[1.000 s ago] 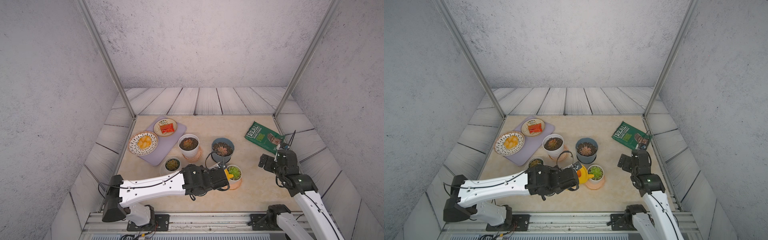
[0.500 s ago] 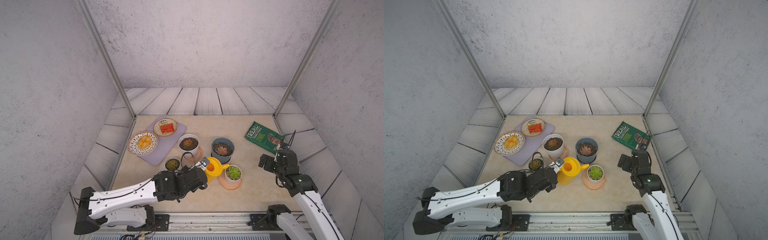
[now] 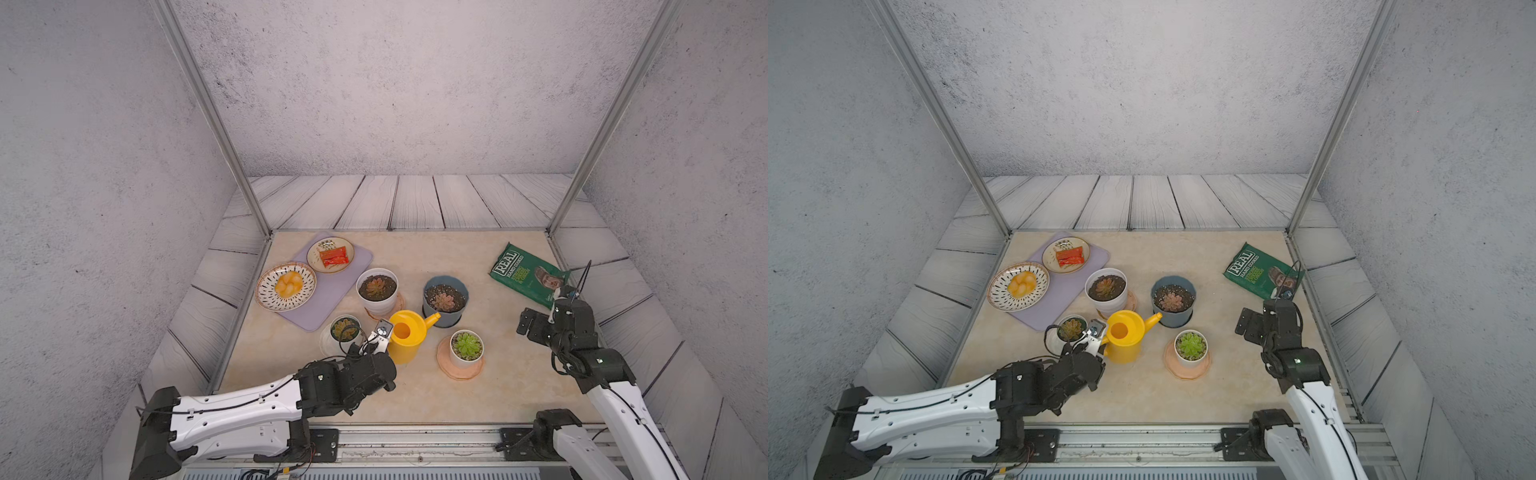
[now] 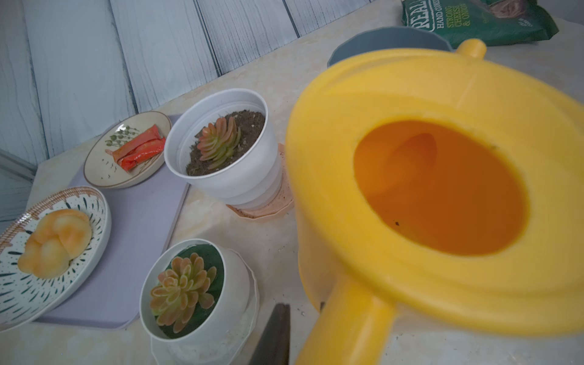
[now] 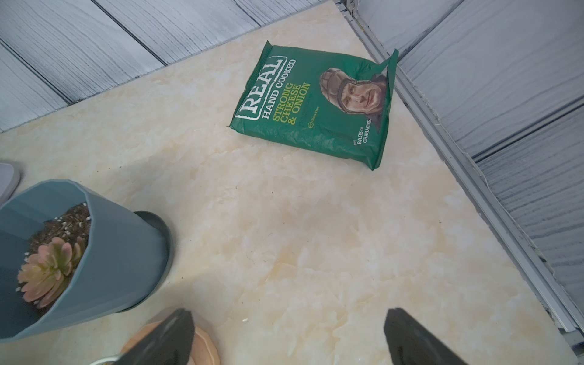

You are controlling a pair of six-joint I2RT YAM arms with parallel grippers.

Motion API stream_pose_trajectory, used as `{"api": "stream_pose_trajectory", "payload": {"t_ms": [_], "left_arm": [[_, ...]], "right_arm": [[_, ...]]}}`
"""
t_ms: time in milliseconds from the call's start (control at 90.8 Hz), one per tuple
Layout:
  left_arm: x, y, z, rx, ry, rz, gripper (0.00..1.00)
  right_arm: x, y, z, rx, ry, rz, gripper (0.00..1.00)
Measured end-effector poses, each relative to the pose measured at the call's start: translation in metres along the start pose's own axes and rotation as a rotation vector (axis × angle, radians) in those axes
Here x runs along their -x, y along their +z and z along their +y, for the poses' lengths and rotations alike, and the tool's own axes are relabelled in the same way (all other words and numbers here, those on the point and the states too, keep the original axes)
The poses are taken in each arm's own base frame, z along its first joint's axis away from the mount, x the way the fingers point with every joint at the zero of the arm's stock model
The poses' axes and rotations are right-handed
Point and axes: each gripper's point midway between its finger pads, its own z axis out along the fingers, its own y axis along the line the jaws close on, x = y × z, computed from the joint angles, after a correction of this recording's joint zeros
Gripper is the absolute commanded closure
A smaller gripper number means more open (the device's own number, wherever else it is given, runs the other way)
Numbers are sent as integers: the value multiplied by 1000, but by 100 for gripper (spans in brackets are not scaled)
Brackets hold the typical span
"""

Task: Water the succulent around the soil edge
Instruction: Place the watering can at the center of the board.

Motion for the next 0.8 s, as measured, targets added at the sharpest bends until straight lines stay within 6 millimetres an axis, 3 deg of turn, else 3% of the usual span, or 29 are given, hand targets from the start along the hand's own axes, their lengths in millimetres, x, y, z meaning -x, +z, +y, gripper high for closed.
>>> {"api": "stream_pose_trajectory", "payload": {"t_ms": [275,506,804], "left_arm": [[-22,14,4,48,-98,3,100],[-57,28,12,88,-144,25,100],[-60,39,7,104,-186,4,100]], "right_arm": [[0,0,0,0,0,0,1],[0,0,0,-1,0,1,1],[0,0,-1,-5,0,1,1]]}}
